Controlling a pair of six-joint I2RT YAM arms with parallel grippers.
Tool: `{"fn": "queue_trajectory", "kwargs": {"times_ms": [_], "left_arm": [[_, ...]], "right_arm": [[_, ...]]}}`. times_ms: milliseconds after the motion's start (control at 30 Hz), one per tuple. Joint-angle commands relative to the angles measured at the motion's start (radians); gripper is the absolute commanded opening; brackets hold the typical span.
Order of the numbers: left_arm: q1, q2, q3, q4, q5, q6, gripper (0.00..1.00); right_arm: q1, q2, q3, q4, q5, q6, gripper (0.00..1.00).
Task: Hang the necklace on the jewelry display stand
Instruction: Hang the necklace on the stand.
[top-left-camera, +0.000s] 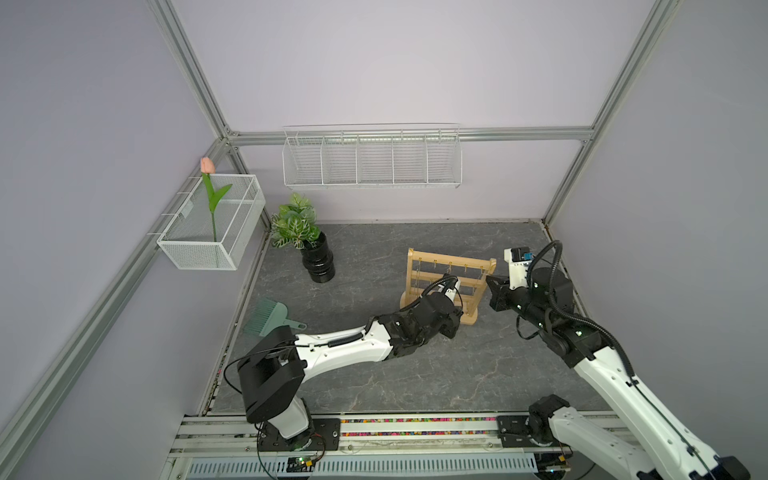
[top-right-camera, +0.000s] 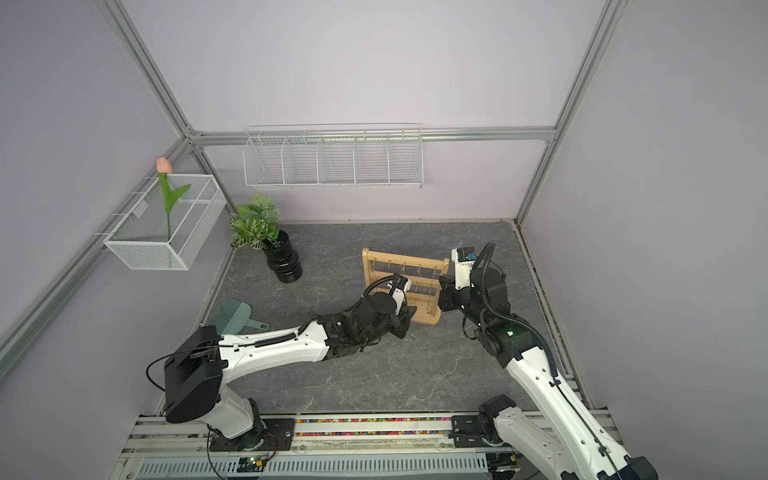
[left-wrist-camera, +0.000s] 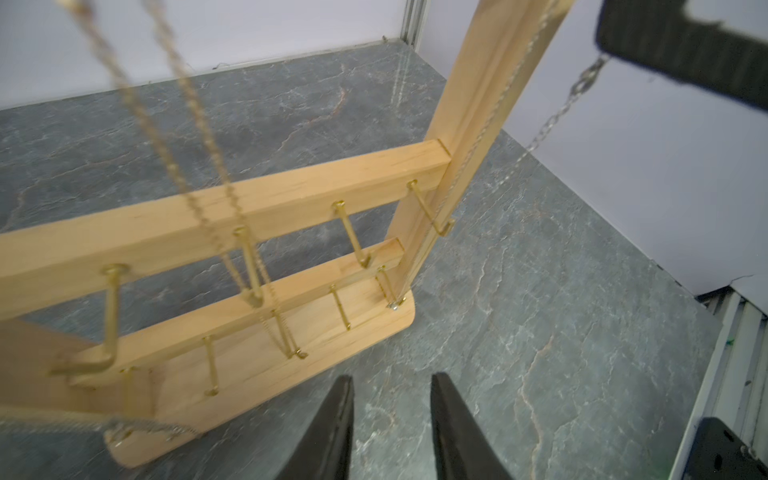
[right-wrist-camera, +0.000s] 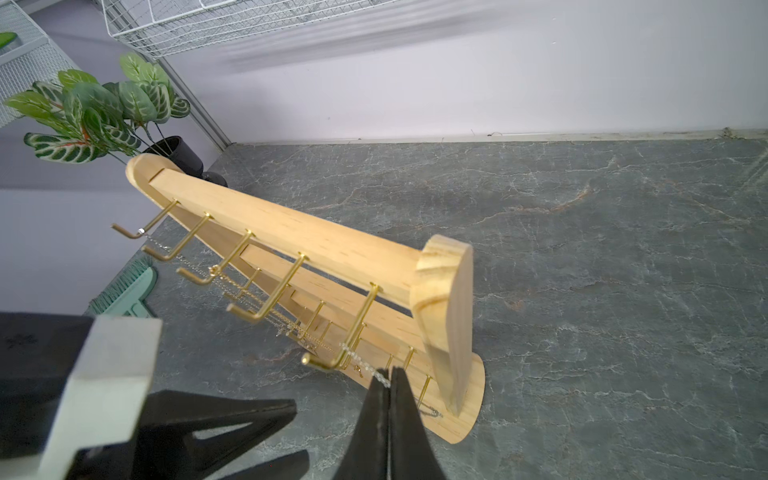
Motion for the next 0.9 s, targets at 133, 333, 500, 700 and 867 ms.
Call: {"fn": "queue_trajectory", "kwargs": {"times_ms": [133,333,500,700,867], "left_arm": [[-0.005,0.092,0.006,0.254,-0.076,-0.042,0.34],[-0.006,0.152,0.033,0.298,-0.076,-0.058,0.3],[-0.006,0.195,0.061,0.306,-0.079,-0.063,0.3],[-0.003,0.246,0.101,0.318,-0.083,-0.064,0.29],[-0.005,0.278,0.11,0.348,-0.106,-0.071,0.23]], "right_arm": [[-0.009,-0.002,-0.021,0.015,-0.026,0.005,0.07],[-0.012,0.002,-0.027,0.026,-0.038,0.004,0.07],[-0.016,0.001,-0.031,0.028,-0.044,0.004,0.07],[-0.021,-0.005,-0.038,0.028,-0.053,0.003,0.07],[-0.024,-0.003,-0.036,0.03,-0.061,0.004,0.07]]}}
